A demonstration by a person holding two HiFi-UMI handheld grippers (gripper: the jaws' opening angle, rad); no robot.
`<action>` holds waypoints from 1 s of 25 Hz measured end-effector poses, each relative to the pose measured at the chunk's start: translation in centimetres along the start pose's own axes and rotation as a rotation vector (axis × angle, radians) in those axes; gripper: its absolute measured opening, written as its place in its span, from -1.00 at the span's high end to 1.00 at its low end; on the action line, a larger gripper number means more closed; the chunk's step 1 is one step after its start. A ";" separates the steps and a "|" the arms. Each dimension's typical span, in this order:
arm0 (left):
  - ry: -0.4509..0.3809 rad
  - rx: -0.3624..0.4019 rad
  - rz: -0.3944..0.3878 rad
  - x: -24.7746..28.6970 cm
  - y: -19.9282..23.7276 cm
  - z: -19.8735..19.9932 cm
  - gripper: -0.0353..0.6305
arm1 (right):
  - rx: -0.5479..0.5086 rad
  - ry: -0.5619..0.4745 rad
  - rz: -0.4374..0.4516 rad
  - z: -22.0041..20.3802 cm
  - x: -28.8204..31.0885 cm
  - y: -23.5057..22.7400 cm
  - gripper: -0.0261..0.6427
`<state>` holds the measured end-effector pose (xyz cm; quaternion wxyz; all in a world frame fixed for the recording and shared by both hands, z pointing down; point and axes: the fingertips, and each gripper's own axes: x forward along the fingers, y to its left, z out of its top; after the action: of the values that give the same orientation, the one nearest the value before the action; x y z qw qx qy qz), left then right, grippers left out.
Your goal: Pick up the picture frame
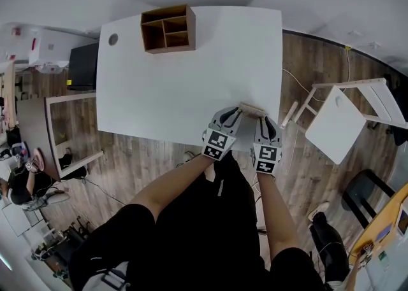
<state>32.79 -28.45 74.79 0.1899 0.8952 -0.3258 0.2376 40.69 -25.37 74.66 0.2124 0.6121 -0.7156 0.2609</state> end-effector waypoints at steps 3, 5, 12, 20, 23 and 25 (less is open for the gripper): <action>0.002 0.007 0.000 -0.1 0.2 0.0 0.70 | -0.002 -0.005 0.008 0.1 0.1 0.1 0.67; -0.002 0.003 0.009 -0.5 0.3 0.1 0.70 | -0.003 -0.010 0.012 0.3 0.0 0.5 0.68; -0.028 0.005 0.019 -3.9 0.7 0.7 0.70 | -0.012 -0.035 0.021 1.5 -1.9 3.1 0.68; -0.054 -0.021 0.048 -12.0 2.2 0.8 0.70 | -0.023 -0.060 0.024 3.1 -5.6 10.1 0.69; -0.073 -0.020 0.068 -16.2 3.1 0.1 0.70 | -0.052 -0.068 0.036 3.4 -7.1 14.0 0.69; -0.082 -0.016 0.084 -19.3 3.7 -0.5 0.70 | -0.071 -0.073 0.047 3.5 -8.2 16.8 0.69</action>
<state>17.16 -21.38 65.27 0.1733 0.8883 -0.3723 0.2057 25.45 -19.33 64.94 0.2016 0.5962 -0.7459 0.2178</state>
